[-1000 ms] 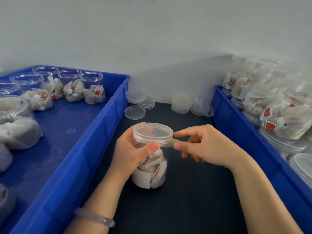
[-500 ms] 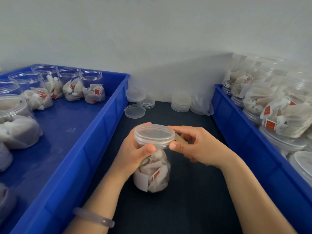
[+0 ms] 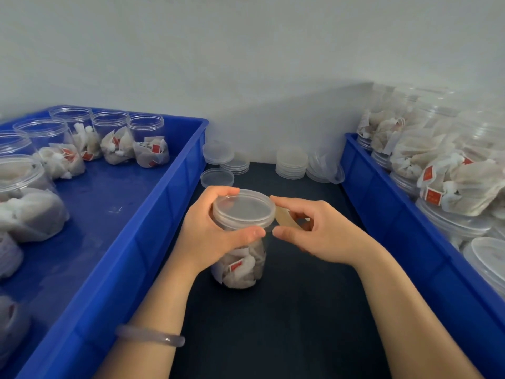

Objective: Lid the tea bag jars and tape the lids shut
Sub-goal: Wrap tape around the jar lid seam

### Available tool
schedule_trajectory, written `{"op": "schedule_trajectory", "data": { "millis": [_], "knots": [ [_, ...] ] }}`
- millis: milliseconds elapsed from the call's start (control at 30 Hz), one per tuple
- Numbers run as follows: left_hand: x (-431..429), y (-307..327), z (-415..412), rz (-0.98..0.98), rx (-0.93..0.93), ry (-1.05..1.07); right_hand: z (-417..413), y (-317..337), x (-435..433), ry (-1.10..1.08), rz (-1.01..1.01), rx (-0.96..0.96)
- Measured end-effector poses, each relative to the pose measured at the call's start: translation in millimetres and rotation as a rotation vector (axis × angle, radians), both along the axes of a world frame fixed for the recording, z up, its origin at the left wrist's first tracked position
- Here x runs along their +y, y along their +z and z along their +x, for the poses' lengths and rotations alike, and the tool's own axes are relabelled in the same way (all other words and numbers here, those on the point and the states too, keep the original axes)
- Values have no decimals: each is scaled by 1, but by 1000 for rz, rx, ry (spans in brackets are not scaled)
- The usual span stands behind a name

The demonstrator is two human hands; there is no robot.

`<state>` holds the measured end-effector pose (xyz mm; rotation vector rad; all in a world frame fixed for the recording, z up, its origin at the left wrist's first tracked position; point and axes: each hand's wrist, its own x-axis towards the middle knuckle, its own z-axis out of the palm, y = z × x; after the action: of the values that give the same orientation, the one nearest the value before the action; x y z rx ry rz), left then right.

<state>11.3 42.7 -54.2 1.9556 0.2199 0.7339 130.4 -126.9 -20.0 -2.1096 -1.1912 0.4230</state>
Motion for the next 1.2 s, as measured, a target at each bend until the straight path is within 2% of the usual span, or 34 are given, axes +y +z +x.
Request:
{"op": "schedule_trajectory", "data": {
  "millis": [67,167,300,367,433,567,633,733,800,933,1067,1100,1200],
  "knots": [
    [2,2,-1,7,52,-48,-2,-2,4,-59,28,-64],
    [9,18,-1,97,235,-110,-5,-6,8,-77,92,-73],
    [7,55,19,371,577,-125,-2,-7,1,-153,28,-146],
    [-2,68,32,547,672,-105,-3,-9,1,-158,37,-175],
    [-8,74,42,632,734,-97,-5,-12,3,-153,77,-156],
    [-2,77,48,710,760,-109,-3,-17,7,-180,77,-106],
    [4,73,43,595,706,-117,-1,-18,9,-181,88,-22],
    [5,60,35,305,584,-105,3,-14,8,-139,203,164],
    [-2,50,33,268,528,-110,8,-9,-1,-113,195,203],
    [-12,57,36,339,630,-183,15,0,-14,-75,46,210],
    [-27,78,52,636,880,-67,17,3,-20,-33,3,217],
    [-34,80,56,651,912,-53,18,3,-21,-30,1,214],
    [-49,72,68,691,884,-36,18,3,-19,-66,6,174]
  ]
}}
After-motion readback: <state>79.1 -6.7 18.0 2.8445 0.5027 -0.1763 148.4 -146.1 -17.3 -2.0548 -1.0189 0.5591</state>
